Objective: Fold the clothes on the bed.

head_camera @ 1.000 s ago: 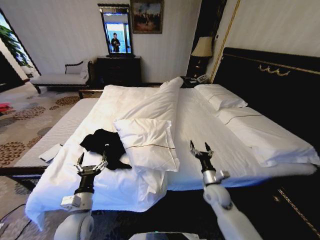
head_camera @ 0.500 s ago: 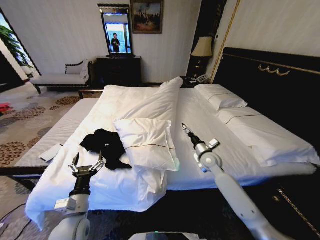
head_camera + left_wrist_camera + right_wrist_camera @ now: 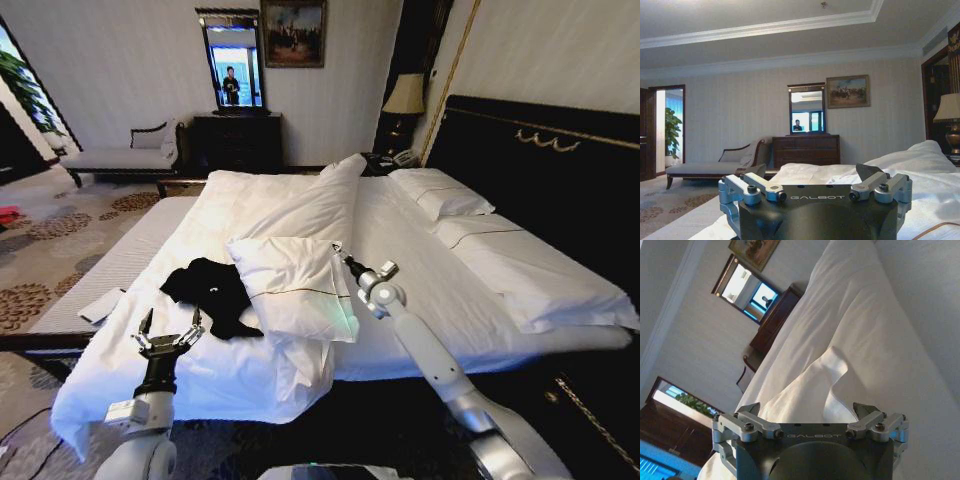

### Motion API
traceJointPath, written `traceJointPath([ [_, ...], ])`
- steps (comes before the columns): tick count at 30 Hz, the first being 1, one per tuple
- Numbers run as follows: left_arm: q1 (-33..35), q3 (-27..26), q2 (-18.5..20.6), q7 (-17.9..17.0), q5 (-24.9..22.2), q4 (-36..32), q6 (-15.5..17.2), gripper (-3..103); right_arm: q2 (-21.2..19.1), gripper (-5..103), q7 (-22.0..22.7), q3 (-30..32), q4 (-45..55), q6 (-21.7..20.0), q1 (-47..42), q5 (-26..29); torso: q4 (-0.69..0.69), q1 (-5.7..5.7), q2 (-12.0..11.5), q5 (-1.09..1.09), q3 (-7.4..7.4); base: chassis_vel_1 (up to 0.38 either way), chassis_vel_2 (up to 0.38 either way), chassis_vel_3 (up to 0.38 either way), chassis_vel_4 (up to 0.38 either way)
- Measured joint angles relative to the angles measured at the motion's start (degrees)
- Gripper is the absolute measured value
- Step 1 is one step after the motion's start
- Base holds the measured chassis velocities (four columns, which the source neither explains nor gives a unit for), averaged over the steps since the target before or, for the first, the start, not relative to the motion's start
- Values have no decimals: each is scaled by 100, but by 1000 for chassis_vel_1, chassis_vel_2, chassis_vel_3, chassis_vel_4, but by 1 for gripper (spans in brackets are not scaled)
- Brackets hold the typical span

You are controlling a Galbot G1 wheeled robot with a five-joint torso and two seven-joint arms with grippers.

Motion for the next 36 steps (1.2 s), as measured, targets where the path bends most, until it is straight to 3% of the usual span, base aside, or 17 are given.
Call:
traceJointPath([
  [21,-71,-148,53,-9,-115,127,-7,100,554,103,-269,-632,-685,13,614,-167,0,0,0,0,0,0,0,0,0],
  [24,-138,-160,68,-13,-150,194,-7,100,596,89,-330,-737,-768,19,696,-224,0,-1,0,0,-1,0,0,0,0],
  [26,-144,-159,68,-13,-150,200,-7,100,598,89,-336,-746,-776,20,705,-230,0,0,0,1,0,0,0,0,0],
  [31,-232,-132,64,-16,-156,309,-8,100,648,61,-398,-847,-974,63,847,-329,0,0,0,1,0,0,0,0,0],
  [33,-242,-132,66,-17,-166,326,-8,100,668,61,-401,-851,-1005,90,867,-351,-1,0,0,1,0,0,0,0,0],
  [35,-254,-135,75,-20,-181,344,-9,100,710,50,-406,-852,-1045,134,896,-388,0,0,0,1,0,0,0,0,0],
  [36,-257,-137,80,-20,-187,348,-9,100,723,50,-407,-851,-1053,146,901,-398,0,0,0,1,0,0,0,0,0],
])
